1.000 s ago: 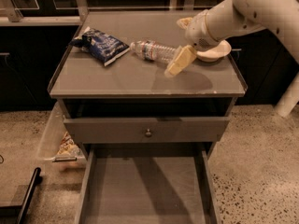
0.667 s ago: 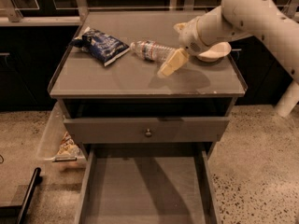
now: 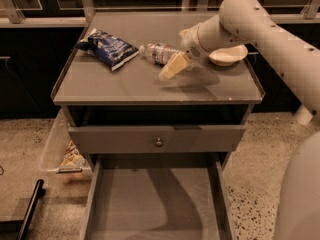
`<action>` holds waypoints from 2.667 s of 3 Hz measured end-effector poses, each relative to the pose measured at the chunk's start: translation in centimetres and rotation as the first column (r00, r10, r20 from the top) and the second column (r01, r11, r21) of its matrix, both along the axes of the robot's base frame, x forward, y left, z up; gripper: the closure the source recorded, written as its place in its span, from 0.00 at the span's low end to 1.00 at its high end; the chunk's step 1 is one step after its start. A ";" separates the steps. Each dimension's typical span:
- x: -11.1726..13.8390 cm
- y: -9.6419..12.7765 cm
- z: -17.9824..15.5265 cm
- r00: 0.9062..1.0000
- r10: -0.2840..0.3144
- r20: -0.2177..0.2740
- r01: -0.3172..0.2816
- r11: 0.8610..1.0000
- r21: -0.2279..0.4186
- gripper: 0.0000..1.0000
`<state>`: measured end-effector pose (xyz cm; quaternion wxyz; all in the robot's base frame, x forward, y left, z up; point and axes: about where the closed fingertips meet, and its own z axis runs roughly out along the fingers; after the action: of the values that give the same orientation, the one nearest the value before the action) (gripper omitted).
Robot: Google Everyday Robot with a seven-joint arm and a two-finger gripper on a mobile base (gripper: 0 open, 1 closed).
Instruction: Place water bottle into middle drawer
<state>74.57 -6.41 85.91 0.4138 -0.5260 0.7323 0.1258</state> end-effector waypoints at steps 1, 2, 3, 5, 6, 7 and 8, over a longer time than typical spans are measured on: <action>1.6 0.9 -0.7 0.998 0.030 -0.048 -0.027 0.997 0.072 0.00; 2.0 0.8 -0.1 0.999 0.029 -0.037 -0.026 0.996 0.080 0.19; 2.0 0.9 -0.1 0.999 0.029 -0.038 -0.026 0.996 0.080 0.42; 1.8 1.0 -0.3 0.999 0.034 -0.039 -0.030 0.996 0.080 0.88; -0.1 0.4 -0.1 0.998 0.062 -0.017 -0.060 0.993 0.106 1.00; -3.5 -0.4 0.7 0.994 0.107 0.031 -0.110 0.985 0.134 1.00; -6.5 -1.6 1.5 0.988 0.136 0.070 -0.144 0.979 0.143 1.00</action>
Offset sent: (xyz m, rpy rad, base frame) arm 0.0135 0.0073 -0.0073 0.0578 0.0422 0.0238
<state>68.05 -7.99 87.40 0.4636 -0.5478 0.6693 0.1925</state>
